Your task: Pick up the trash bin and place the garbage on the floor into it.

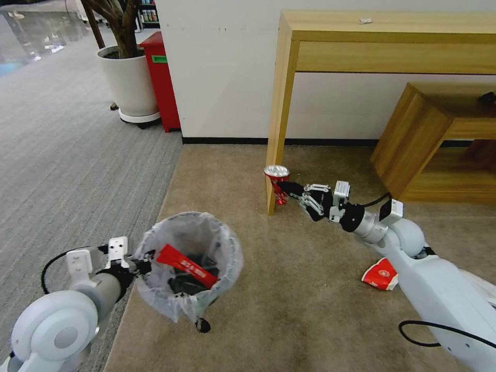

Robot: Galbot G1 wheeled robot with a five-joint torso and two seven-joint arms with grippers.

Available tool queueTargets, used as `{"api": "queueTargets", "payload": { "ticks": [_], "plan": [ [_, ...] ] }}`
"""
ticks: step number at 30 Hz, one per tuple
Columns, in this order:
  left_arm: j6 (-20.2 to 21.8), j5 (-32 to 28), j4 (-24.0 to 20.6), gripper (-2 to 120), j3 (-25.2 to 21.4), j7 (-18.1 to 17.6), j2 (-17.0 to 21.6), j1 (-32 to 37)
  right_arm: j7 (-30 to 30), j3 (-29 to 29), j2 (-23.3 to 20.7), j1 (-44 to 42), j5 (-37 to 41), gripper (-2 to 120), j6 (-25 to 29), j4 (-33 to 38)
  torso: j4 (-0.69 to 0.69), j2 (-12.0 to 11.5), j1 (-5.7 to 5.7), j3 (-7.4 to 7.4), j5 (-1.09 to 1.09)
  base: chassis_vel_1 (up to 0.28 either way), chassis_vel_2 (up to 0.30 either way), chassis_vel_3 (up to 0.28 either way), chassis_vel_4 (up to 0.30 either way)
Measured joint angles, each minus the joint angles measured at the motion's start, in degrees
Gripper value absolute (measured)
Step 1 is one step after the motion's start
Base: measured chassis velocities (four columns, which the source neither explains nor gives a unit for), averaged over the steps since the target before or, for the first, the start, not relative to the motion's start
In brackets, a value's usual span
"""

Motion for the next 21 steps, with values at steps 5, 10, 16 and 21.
{"api": "queueTargets", "payload": {
  "ticks": [5, 10, 16, 21],
  "plan": [
    [0.0, -1.38, 0.48, 0, 2.86, 1.19, 1.02, -2.26, 0.35, -1.95, 0.44, 0.76, 1.91, 0, 0.0, 0.83, 0.0, 0.0, 0.0, 0.0, 0.0, 0.0, 0.0, 0.0, 0.0],
    [0.0, -1.42, 1.94, 0, 6.71, 2.01, 1.63, -5.58, -0.07, -5.39, 1.33, 3.01, 2.59, 0, 0.07, 0.62, 0.0, 0.0, 0.0, 0.0, -0.01, 0.0, 0.0, 0.0, 0.0],
    [0.0, -1.1, 3.18, 0, 8.3, 2.29, 1.66, -6.81, -0.5, -7.4, 2.16, 3.85, 2.56, 0, 0.23, 0.42, 0.01, 0.0, 0.0, 0.0, -0.01, 0.0, 0.0, 0.0, 0.0],
    [0.0, -0.67, 3.67, 0, 8.84, 2.85, 1.09, -7.27, -1.67, -9.89, 2.67, 3.1, 0.94, 0, 0.41, 1.41, 0.0, 0.0, 0.0, 0.0, 0.0, 0.0, 0.0, 0.0, 0.0]
  ]
}}
